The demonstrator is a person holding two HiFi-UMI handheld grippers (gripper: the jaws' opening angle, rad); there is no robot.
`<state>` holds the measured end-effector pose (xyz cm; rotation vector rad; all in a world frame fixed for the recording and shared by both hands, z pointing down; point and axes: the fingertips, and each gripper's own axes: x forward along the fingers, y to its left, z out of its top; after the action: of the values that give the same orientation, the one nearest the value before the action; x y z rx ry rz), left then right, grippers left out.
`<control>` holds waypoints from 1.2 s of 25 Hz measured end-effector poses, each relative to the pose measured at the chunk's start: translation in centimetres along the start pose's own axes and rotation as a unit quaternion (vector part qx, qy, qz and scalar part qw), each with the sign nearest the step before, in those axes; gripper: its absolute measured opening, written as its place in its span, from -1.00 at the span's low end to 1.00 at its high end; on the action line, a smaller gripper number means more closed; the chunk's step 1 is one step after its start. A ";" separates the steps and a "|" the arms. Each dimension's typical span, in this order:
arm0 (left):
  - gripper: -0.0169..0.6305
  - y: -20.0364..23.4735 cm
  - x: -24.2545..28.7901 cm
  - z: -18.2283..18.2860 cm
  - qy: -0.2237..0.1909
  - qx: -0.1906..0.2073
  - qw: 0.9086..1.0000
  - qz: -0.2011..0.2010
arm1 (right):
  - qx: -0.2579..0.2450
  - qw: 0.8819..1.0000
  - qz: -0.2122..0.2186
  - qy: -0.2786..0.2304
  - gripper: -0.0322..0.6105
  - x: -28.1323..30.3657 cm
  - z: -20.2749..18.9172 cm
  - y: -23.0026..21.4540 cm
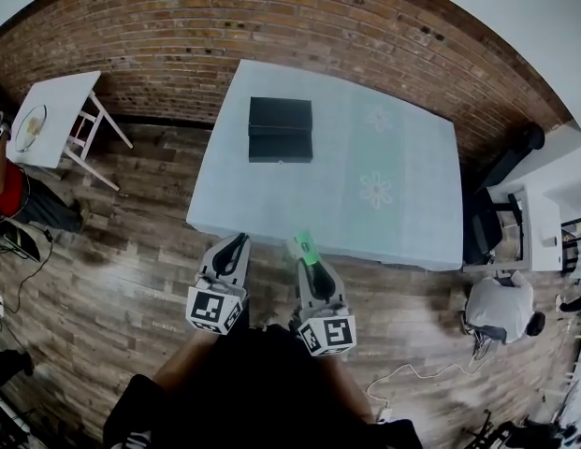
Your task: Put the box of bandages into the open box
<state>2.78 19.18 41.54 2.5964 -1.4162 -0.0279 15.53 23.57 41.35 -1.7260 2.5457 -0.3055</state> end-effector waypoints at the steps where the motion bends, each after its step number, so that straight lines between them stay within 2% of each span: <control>1: -0.80 0.6 0.5 0.1 0.000 -0.001 1.000 -0.001 | -0.001 1.000 -0.002 0.002 -0.56 0.7 0.0 -0.1; 20: -0.80 13.2 7.8 2.1 0.009 -0.017 0.999 -0.041 | -0.003 0.999 -0.044 0.024 -0.56 14.9 -0.3 2.3; 30: -0.80 16.0 10.3 2.2 0.013 -0.025 0.998 -0.049 | -0.005 0.998 -0.052 0.032 -0.56 18.6 -0.4 2.1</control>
<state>-5.14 1.83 42.77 2.6122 -1.2626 -0.0413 6.54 7.16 42.61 -1.8858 2.5090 -0.3604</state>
